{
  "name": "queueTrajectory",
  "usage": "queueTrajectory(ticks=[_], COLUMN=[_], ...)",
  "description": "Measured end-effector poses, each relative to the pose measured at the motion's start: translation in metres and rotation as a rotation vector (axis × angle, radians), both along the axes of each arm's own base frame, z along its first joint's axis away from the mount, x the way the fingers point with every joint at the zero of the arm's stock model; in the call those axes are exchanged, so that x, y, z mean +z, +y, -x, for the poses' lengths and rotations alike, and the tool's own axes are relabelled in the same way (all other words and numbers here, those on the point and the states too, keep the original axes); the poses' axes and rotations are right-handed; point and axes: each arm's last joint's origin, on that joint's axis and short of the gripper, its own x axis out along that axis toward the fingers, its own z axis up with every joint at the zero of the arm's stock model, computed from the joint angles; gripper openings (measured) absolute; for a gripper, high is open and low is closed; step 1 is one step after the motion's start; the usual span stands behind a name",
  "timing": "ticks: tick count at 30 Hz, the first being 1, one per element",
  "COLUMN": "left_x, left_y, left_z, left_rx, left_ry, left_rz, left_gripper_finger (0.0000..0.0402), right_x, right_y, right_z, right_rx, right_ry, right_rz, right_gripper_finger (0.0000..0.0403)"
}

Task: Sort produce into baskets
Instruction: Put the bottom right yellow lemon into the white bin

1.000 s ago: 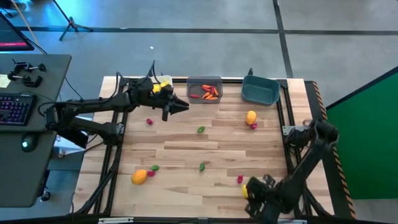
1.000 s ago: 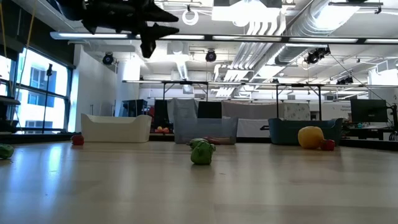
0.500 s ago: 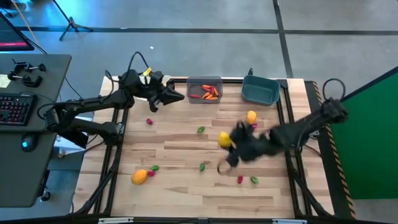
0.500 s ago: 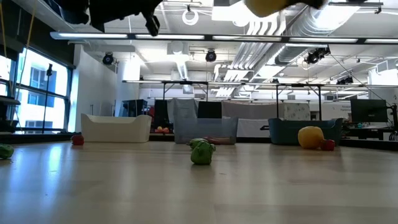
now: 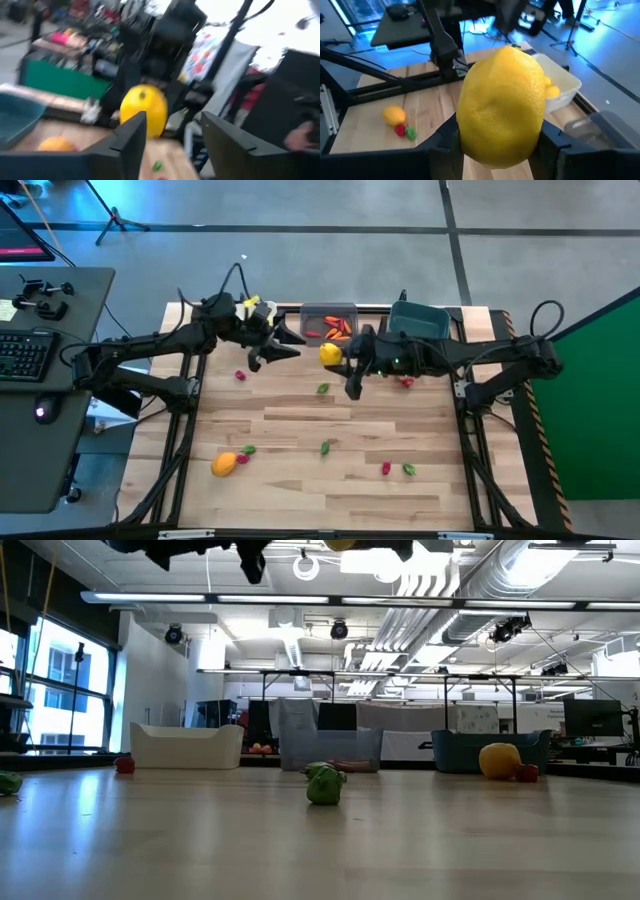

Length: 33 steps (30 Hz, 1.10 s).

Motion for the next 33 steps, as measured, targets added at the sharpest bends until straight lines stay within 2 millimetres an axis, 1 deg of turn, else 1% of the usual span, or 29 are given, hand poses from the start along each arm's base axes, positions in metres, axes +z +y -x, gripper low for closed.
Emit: queueTrajectory(ticks=[2,4,7,12,19,24,28,33], left_x=[0.0,0.002,0.005,-0.001,0.0,0.002,0.001,0.0], left_y=[-0.003,-0.006,-0.009,-0.007,-0.01,-0.013,-0.013,-0.013], left_z=[-0.003,-0.007,-0.013,-0.028,-0.049,-0.058,-0.061,-0.06], left_rx=[0.043,0.069,0.08,0.115,0.037,0.0,-0.004,-0.01], left_ry=[0.036,0.037,0.03,0.072,0.074,0.065,0.068,0.085], left_rz=[-0.046,-0.087,-0.111,-0.129,-0.142,-0.163,-0.162,-0.157], left_gripper_finger=[0.0204,0.0221,0.0236,0.0238,0.0239,0.0239,0.0225,0.0173], right_x=[0.001,0.001,-0.001,-0.003,-0.007,-0.005,-0.005,-0.005], right_y=[-0.005,-0.008,-0.011,-0.011,-0.012,-0.014,-0.014,-0.014], right_z=[-0.001,-0.002,-0.004,-0.006,-0.011,-0.012,-0.012,-0.013], right_rx=[0.018,0.023,0.051,0.068,0.077,0.076,0.078,0.08], right_ry=[-0.014,-0.011,0.0,0.003,0.009,-0.018,-0.022,-0.024], right_rz=[0.009,0.015,0.018,0.024,0.018,0.008,0.015,0.018], right_gripper_finger=[0.0136,0.0136,0.0136,0.0136,0.0136,0.0136,0.0136,0.0136])
